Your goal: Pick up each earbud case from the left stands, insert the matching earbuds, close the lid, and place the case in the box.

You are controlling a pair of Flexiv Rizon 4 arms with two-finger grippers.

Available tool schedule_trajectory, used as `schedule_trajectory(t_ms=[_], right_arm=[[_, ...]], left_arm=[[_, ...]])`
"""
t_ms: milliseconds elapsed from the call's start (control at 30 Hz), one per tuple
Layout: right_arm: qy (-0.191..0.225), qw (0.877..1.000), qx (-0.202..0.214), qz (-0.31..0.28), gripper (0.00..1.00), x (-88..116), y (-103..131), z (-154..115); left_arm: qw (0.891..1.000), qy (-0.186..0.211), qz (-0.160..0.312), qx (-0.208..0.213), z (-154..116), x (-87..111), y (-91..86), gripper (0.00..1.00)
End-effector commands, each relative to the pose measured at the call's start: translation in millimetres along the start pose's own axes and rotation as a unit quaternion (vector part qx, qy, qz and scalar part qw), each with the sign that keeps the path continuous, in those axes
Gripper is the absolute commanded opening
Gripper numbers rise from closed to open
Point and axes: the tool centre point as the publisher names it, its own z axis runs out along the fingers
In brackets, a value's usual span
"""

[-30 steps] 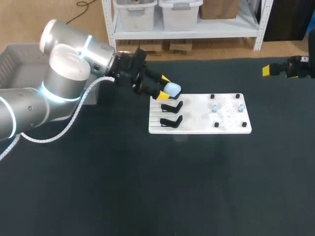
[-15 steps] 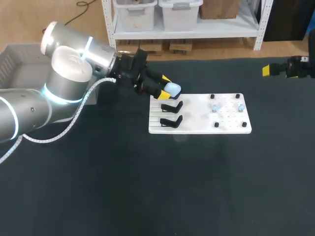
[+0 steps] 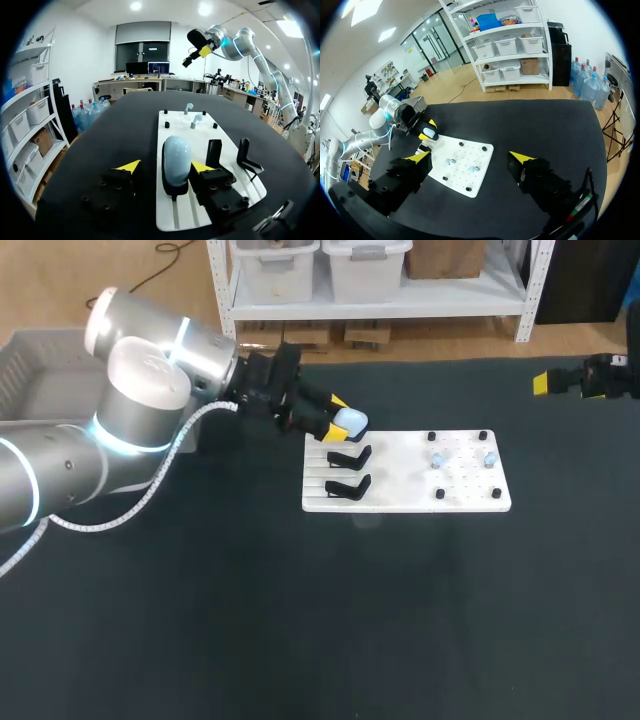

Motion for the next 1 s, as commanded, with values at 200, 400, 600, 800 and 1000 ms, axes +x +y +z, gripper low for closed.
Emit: schedule_trajectory(t_ms=[200, 400, 600, 800, 1000], right_arm=[[0.0, 1.0, 0.0, 0.0, 1.0, 0.0, 0.0, -0.3], [0.0, 1.0, 0.0, 0.0, 1.0, 0.0, 0.0, -0.3], [0.0, 1.0, 0.0, 0.0, 1.0, 0.0, 0.0, -0.3], [0.0, 1.0, 0.0, 0.0, 1.0, 0.0, 0.0, -0.3], [0.0, 1.0, 0.0, 0.0, 1.0, 0.0, 0.0, -0.3]], left_arm=[[1.0, -0.004, 0.002, -0.007, 1.9, -0.5, -2.2, 0.48], [1.0, -0.004, 0.003, -0.008, 3.0, -0.5, -1.3, 0.45], [1.0, -0.007, 0.004, -0.007, 4.5, -1.7, -3.4, 0.33], [1.0, -0.018, 0.011, -0.004, 1.4, -6.7, -9.0, 0.0], [0.999, -0.039, 0.021, -0.005, -11.1, -18.2, -19.0, 0.0]])
